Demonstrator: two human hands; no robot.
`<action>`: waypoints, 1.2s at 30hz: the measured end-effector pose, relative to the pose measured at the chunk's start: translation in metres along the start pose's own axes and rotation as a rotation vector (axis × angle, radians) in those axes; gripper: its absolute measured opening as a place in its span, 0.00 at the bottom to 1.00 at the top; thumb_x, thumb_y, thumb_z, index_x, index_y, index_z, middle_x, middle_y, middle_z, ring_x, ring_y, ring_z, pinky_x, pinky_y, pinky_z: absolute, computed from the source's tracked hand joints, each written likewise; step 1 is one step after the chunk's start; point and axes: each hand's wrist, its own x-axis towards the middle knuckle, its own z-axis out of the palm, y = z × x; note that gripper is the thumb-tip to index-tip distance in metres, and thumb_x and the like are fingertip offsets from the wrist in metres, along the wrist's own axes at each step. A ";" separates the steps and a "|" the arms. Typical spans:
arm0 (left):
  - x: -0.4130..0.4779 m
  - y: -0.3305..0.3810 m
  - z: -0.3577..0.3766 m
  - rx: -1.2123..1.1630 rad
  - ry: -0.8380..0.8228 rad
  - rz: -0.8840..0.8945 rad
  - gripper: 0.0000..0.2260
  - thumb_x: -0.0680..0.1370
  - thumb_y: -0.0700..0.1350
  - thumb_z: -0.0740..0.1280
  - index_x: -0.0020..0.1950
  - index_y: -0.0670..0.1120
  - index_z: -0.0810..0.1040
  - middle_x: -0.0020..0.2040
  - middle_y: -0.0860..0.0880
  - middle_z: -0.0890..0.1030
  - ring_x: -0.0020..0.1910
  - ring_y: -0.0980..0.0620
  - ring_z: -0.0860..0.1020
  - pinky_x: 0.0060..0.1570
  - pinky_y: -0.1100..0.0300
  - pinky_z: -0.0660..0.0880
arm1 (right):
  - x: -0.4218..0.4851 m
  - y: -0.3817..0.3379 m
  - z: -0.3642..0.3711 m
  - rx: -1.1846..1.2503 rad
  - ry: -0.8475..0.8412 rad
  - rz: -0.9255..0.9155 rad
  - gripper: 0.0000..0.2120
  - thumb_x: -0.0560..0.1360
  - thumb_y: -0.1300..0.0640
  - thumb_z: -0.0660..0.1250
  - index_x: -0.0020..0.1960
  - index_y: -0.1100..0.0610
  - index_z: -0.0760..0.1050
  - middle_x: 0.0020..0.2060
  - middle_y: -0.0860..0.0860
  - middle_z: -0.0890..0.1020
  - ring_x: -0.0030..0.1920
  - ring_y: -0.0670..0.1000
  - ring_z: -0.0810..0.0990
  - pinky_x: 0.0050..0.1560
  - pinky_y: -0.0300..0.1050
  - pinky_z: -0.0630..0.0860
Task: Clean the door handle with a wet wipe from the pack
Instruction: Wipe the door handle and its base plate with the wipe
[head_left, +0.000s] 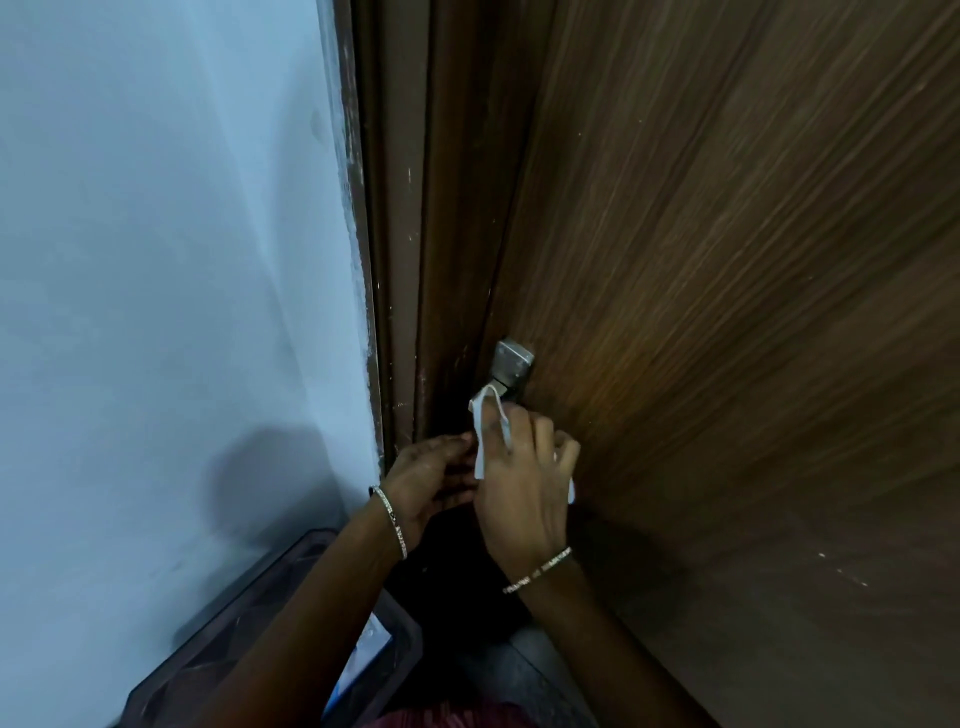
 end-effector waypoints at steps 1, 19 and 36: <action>-0.001 0.001 0.001 -0.010 0.002 -0.006 0.09 0.78 0.49 0.69 0.50 0.44 0.84 0.41 0.47 0.86 0.35 0.53 0.83 0.35 0.60 0.81 | 0.003 -0.003 0.000 -0.006 0.005 0.004 0.34 0.68 0.52 0.73 0.73 0.53 0.70 0.60 0.50 0.79 0.54 0.53 0.76 0.52 0.53 0.71; -0.009 0.008 0.011 0.086 0.151 0.140 0.05 0.81 0.44 0.66 0.47 0.46 0.81 0.40 0.44 0.83 0.33 0.52 0.80 0.30 0.61 0.78 | 0.038 0.034 -0.063 0.612 0.409 0.143 0.11 0.75 0.61 0.66 0.56 0.55 0.79 0.47 0.48 0.84 0.45 0.44 0.82 0.45 0.35 0.78; -0.011 0.029 0.041 0.983 0.358 1.272 0.19 0.76 0.43 0.71 0.67 0.46 0.74 0.72 0.45 0.69 0.64 0.50 0.75 0.52 0.61 0.77 | 0.047 0.024 -0.065 1.008 0.047 0.289 0.17 0.76 0.57 0.71 0.65 0.56 0.80 0.60 0.45 0.78 0.58 0.41 0.79 0.56 0.34 0.80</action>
